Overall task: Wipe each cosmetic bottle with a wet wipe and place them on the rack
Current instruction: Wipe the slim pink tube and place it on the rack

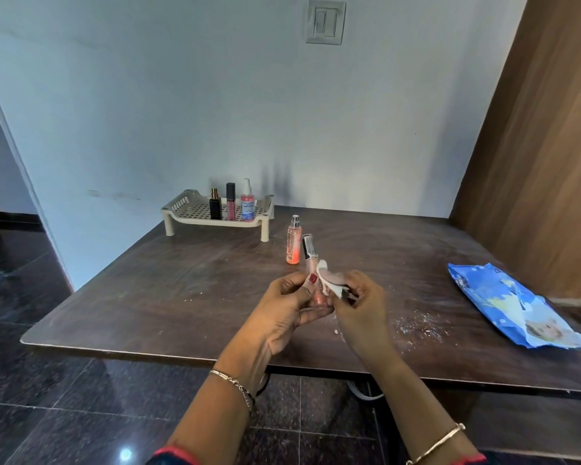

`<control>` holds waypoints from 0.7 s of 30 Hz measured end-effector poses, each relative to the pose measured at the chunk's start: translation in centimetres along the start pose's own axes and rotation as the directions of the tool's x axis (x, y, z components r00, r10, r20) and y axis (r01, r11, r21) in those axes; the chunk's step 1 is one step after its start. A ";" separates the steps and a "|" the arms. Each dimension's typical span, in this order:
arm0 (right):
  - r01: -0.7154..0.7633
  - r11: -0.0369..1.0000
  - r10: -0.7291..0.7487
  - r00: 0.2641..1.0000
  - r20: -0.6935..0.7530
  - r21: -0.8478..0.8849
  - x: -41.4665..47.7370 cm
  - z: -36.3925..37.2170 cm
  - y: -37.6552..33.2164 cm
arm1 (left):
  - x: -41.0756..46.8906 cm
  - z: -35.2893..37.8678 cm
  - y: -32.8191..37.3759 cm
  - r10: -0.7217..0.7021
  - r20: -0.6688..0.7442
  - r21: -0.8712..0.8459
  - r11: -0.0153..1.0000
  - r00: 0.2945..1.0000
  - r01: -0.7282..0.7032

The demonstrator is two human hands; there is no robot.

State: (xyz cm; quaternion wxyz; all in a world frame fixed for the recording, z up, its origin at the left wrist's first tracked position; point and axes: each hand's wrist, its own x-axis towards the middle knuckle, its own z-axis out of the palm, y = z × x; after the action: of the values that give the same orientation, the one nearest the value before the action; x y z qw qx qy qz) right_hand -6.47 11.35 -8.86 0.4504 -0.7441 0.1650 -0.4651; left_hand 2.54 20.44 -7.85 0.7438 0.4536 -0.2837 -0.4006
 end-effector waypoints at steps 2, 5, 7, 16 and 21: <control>0.095 0.983 -0.093 0.995 0.022 -0.156 -0.2 -0.2 0.0 | -0.1 -0.1 -0.1 -0.002 -0.032 -0.042 0.999 0.999 0.001; 0.185 0.933 -0.171 0.983 0.074 -0.308 -0.2 -0.2 -0.4 | 0.0 -0.4 -0.4 -0.007 -0.064 -0.093 0.996 0.998 0.001; 0.216 0.898 -0.198 0.976 0.086 -0.383 0.2 -0.1 -0.9 | 0.0 -0.6 -0.5 -0.005 -0.044 -0.088 0.996 0.999 0.001; 0.260 0.845 -0.259 0.963 0.067 -0.468 2.2 0.6 -2.3 | -0.2 -0.8 -0.3 -0.047 0.043 -0.198 0.979 0.998 0.055; 0.351 0.792 -0.276 0.936 0.220 -0.499 -0.4 0.8 -1.0 | 0.9 -1.1 0.1 -0.051 -0.026 -0.243 0.969 0.998 0.043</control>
State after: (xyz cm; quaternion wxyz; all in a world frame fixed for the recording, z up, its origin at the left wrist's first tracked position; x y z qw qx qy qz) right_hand -6.16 12.60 -8.35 0.1537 -0.8859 0.1304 -0.4178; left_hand 3.90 20.23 -8.14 0.7884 0.3725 -0.2098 -0.4423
